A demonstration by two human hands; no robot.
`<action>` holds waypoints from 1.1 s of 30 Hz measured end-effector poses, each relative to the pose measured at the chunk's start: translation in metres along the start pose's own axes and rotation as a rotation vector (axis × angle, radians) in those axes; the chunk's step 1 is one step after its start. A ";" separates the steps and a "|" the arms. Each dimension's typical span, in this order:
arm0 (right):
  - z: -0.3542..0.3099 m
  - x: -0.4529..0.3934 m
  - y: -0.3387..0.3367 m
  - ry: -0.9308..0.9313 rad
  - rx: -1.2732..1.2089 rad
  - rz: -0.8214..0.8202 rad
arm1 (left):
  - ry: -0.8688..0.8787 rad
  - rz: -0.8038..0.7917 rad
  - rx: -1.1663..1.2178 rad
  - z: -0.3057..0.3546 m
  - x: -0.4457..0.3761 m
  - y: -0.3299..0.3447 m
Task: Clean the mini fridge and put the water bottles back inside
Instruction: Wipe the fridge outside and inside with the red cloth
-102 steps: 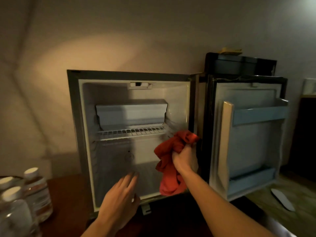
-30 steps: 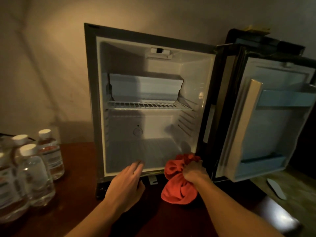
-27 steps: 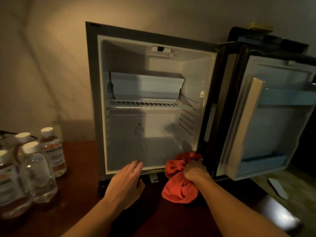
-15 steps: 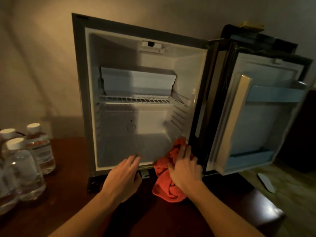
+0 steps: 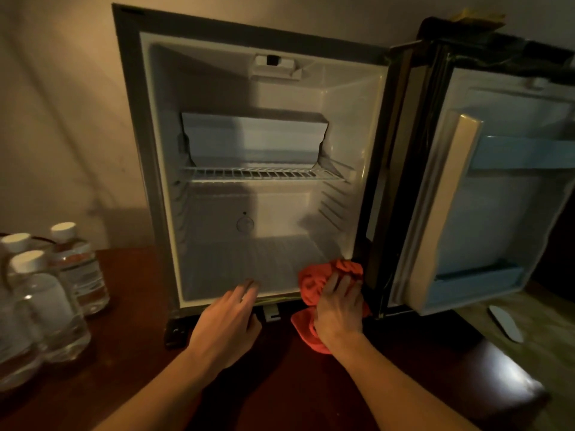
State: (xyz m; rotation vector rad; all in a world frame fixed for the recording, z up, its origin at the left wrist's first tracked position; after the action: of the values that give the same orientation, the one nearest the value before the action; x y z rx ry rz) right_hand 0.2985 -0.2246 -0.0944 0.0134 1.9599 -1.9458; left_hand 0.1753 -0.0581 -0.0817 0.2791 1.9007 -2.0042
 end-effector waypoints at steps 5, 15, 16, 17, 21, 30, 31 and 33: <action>-0.001 -0.013 0.003 0.013 -0.084 -0.025 | 0.006 0.019 -0.024 -0.020 0.015 -0.009; -0.060 0.024 -0.023 -0.490 -0.200 -0.019 | -0.085 0.043 -0.052 -0.034 0.050 -0.032; -0.076 0.032 -0.027 -0.607 -0.184 0.018 | -0.089 0.049 -0.057 -0.036 0.054 -0.036; -0.093 0.039 -0.032 -0.721 -0.170 0.049 | -0.092 0.049 -0.068 -0.038 0.059 -0.039; -0.144 0.058 -0.033 -0.980 0.069 0.155 | -0.148 0.064 -0.109 -0.055 0.075 -0.052; -0.068 0.008 -0.024 -0.757 0.097 0.083 | -0.132 0.053 -0.070 -0.050 0.070 -0.040; -0.046 0.001 -0.022 -0.721 0.150 0.060 | -0.122 0.053 -0.058 -0.047 0.068 -0.037; -0.001 -0.012 -0.012 -0.658 0.280 0.059 | -0.105 0.050 -0.044 -0.041 0.064 -0.033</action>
State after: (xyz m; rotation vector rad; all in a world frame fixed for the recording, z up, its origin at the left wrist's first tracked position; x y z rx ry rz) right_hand 0.3058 -0.2212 -0.0800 -0.4317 1.2447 -1.8530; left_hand 0.0990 -0.0245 -0.0787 0.2042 1.8526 -1.9034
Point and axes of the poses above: each hand's wrist, its own x-axis away from the middle knuckle, its own y-axis out of the palm, z = x × y, the point moved 2 cm from there along -x, towards the middle knuckle, and after that the axes turned 3 degrees about -z, right-handed, at the moved point
